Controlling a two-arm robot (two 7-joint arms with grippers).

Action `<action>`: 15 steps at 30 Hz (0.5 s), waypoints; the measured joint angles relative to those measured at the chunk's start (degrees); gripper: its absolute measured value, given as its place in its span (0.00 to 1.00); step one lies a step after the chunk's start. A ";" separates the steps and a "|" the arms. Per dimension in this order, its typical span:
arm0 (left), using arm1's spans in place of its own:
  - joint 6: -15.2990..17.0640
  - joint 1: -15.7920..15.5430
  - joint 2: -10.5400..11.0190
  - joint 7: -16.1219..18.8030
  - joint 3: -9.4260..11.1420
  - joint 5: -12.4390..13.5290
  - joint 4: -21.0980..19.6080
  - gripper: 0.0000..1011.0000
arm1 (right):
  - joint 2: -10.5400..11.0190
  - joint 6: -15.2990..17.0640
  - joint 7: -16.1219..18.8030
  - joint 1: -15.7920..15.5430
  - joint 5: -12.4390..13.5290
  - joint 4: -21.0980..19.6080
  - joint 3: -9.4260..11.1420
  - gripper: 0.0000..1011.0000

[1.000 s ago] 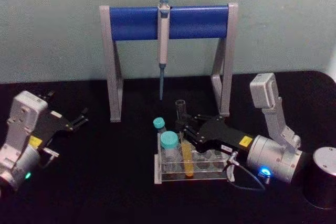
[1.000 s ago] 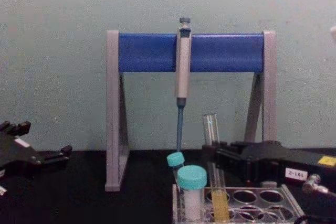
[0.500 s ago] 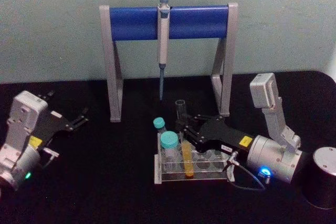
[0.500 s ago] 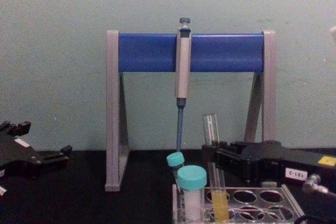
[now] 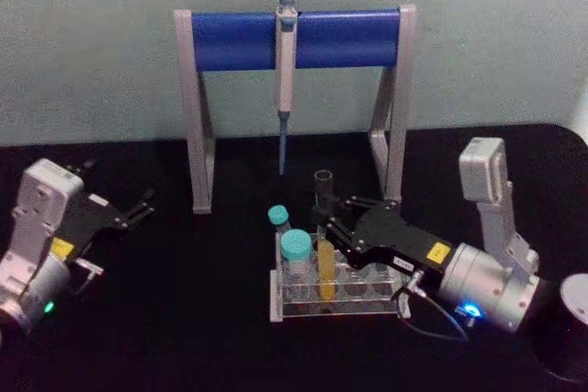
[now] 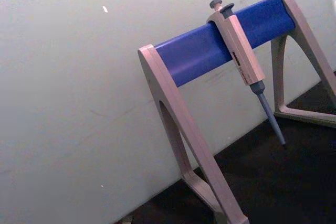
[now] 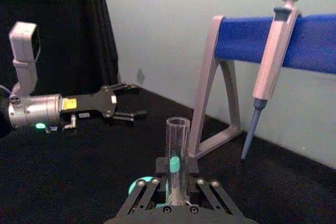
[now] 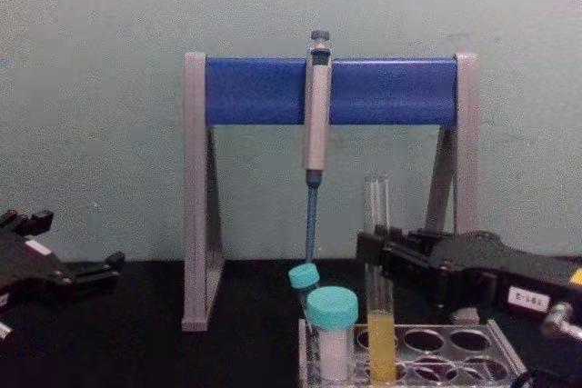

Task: Pick up the test tube from the test tube rack, shake it, then place it back into the test tube rack.

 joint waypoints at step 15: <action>0.00 0.00 0.00 0.00 0.00 0.00 0.00 0.99 | 1.43 -5.79 -1.05 -5.18 -1.52 -6.73 3.64 0.23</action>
